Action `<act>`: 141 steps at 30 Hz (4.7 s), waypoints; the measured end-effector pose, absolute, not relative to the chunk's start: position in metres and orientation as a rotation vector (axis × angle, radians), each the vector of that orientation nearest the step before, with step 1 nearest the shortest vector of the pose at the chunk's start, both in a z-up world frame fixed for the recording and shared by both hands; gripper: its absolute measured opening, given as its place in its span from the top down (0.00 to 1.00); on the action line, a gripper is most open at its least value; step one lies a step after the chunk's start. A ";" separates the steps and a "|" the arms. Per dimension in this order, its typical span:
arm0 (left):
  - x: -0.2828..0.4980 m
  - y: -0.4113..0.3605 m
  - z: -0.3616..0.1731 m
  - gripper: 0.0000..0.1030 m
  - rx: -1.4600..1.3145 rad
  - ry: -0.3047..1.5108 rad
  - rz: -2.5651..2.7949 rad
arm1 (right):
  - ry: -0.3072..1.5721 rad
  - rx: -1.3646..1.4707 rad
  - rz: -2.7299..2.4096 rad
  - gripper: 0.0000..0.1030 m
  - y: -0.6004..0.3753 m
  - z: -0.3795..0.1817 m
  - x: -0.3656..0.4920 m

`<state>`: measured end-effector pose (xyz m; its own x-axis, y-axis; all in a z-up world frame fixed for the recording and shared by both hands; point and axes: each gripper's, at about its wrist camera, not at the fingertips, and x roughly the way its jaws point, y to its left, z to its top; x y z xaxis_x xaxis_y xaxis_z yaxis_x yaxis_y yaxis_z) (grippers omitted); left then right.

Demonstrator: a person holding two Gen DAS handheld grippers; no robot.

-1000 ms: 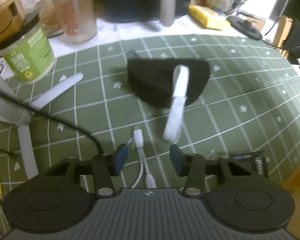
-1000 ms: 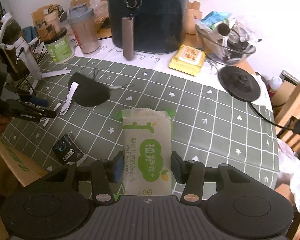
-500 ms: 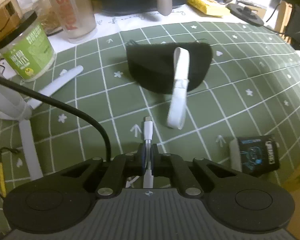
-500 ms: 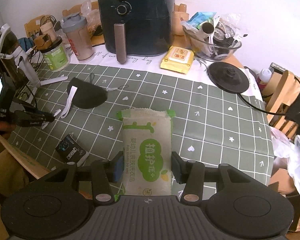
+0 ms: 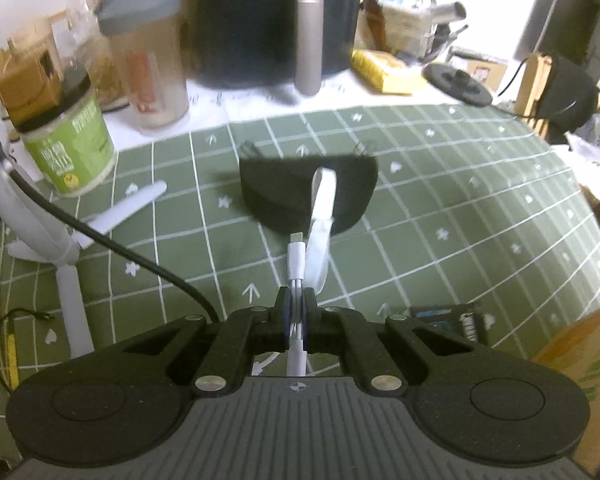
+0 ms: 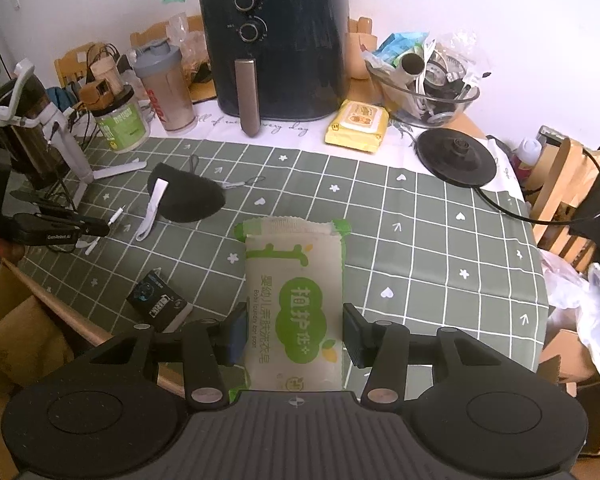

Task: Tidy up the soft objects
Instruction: 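Grasp the white cable with the left gripper while the right holds the wipe packet, then drop the cable into the box with the left gripper while the right drops the wipe packet in, then grasp the black card box with the right gripper and lift it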

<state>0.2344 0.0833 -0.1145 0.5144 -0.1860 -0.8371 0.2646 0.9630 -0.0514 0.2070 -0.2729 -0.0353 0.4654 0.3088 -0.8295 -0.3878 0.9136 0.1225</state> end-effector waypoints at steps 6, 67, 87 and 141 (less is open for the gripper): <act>0.224 0.079 -0.083 0.95 0.089 0.933 -0.279 | 0.976 -0.072 0.456 0.50 -0.273 -0.022 0.198; 0.065 0.037 0.010 0.61 -0.166 1.006 -0.213 | 0.971 0.063 0.825 0.50 -0.227 0.004 0.109; 0.044 0.043 0.008 0.60 -0.160 0.989 -0.144 | 0.994 -0.030 0.887 0.11 -0.196 -0.003 0.111; 0.131 0.066 0.004 0.33 -0.096 0.969 -0.260 | 1.037 -0.104 0.783 0.02 -0.225 -0.040 0.255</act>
